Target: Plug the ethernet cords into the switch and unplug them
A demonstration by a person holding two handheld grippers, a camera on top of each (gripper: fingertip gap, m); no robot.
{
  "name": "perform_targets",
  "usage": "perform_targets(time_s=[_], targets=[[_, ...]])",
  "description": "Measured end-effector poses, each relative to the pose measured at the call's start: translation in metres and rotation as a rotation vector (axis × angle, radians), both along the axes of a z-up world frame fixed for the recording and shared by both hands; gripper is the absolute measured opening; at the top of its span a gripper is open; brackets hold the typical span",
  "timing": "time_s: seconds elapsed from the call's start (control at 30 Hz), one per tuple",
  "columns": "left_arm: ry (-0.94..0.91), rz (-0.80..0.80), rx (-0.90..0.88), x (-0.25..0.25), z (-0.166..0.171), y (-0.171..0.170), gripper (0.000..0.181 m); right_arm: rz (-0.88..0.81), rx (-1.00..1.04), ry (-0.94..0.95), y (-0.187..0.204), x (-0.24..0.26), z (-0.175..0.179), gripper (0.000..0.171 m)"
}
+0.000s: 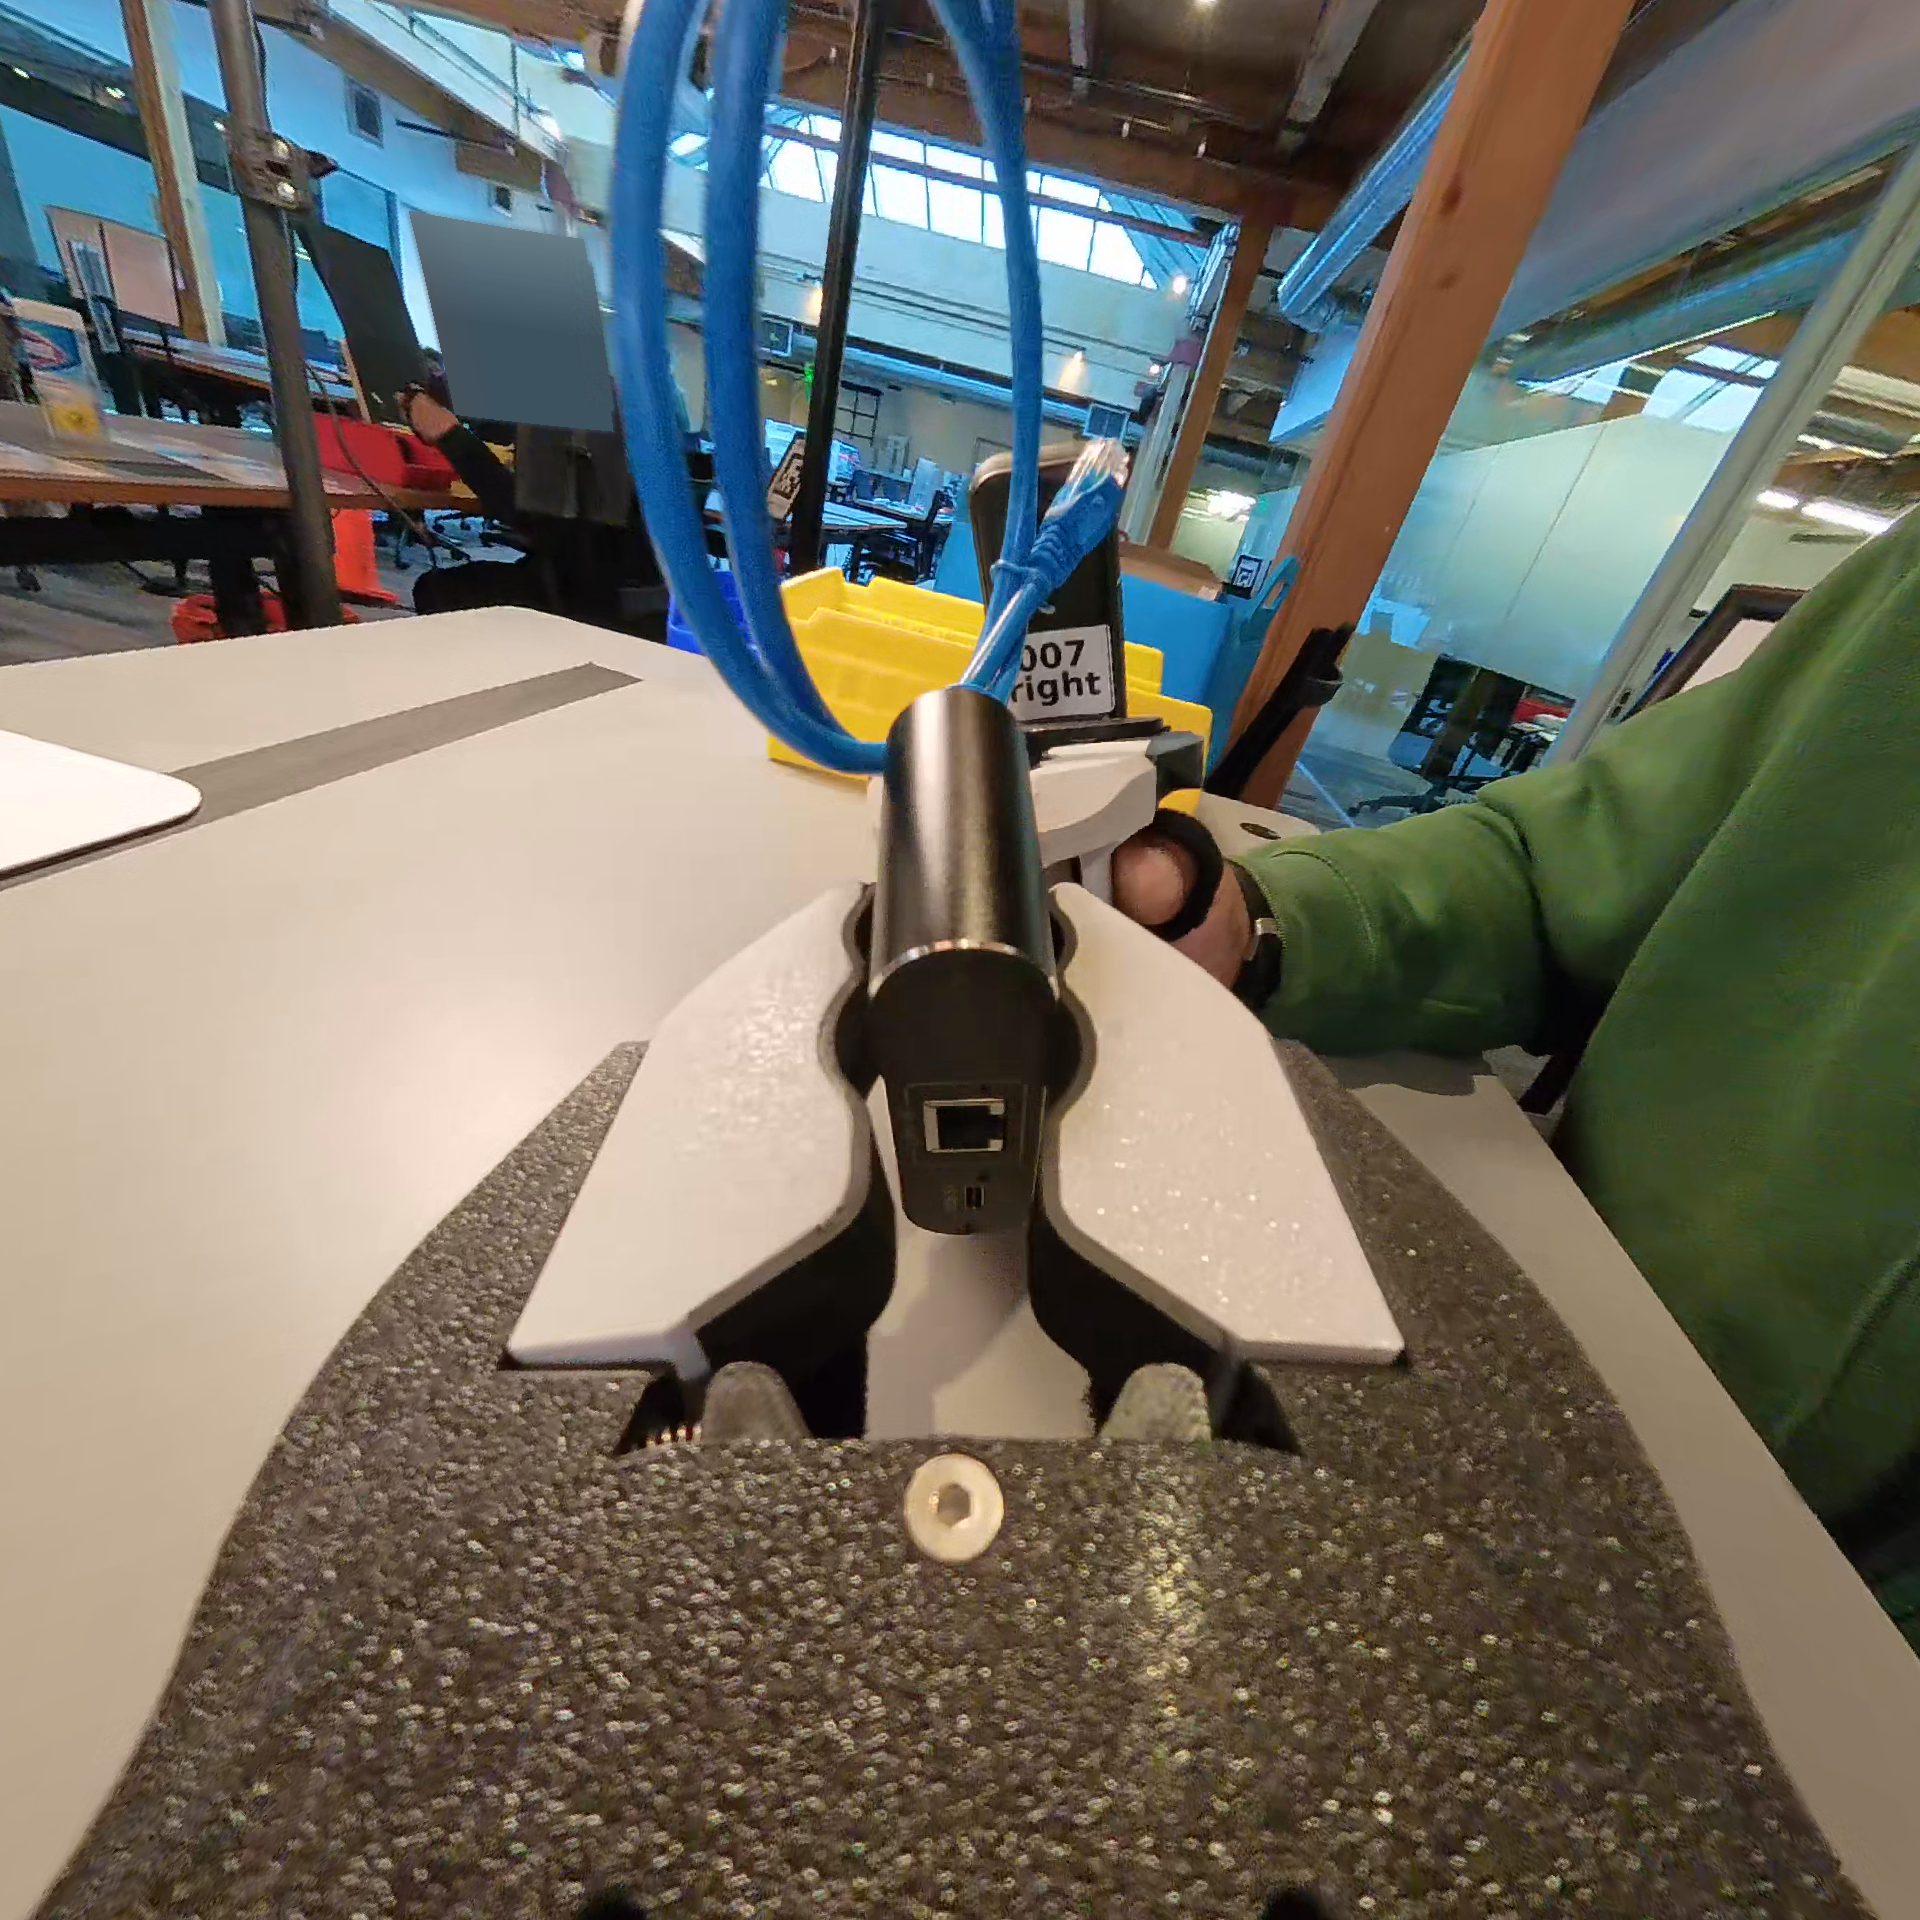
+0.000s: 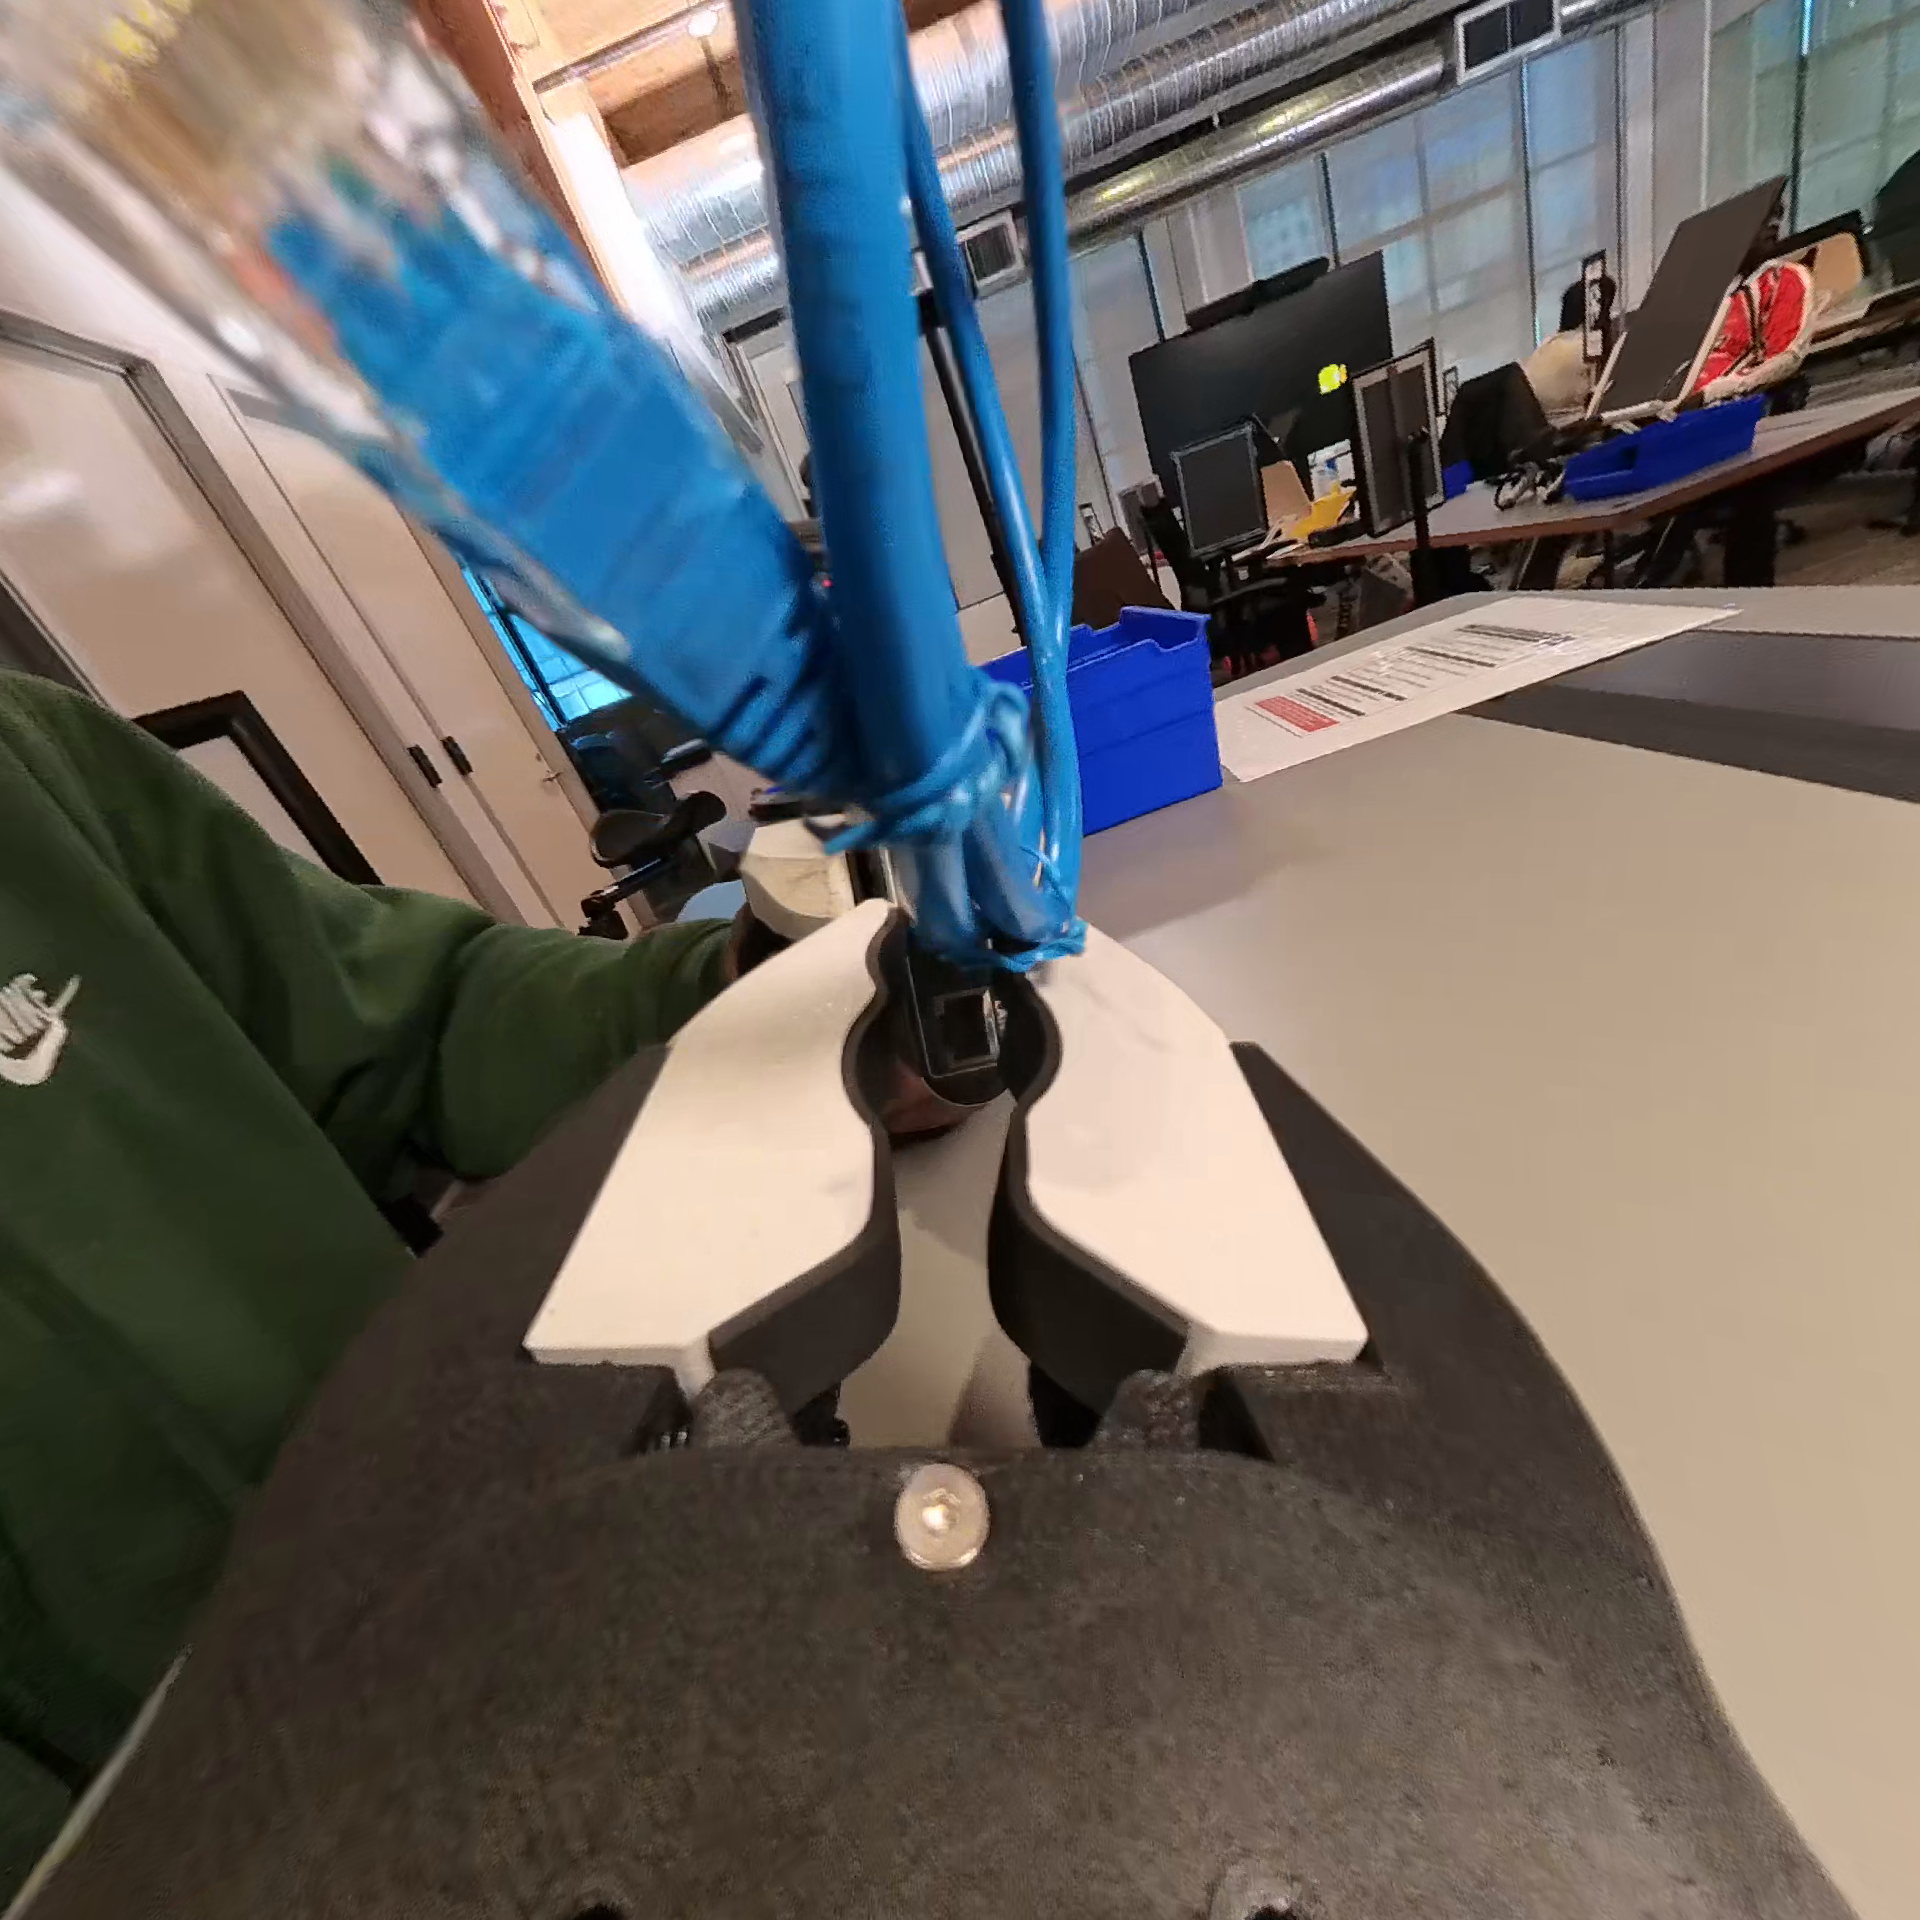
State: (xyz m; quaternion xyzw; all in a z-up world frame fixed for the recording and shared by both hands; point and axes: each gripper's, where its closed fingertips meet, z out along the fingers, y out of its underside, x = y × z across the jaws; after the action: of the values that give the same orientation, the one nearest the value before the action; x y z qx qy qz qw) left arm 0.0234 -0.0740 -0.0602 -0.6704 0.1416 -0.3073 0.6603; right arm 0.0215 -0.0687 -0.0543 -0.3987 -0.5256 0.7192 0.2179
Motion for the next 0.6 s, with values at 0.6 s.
perform_targets(time_s=[0.6], targets=[[0.157,-0.016,0.002,0.009,-0.009,-0.002,0.028,-0.069,0.283,0.058,-0.004,0.006,-0.006,0.018]])
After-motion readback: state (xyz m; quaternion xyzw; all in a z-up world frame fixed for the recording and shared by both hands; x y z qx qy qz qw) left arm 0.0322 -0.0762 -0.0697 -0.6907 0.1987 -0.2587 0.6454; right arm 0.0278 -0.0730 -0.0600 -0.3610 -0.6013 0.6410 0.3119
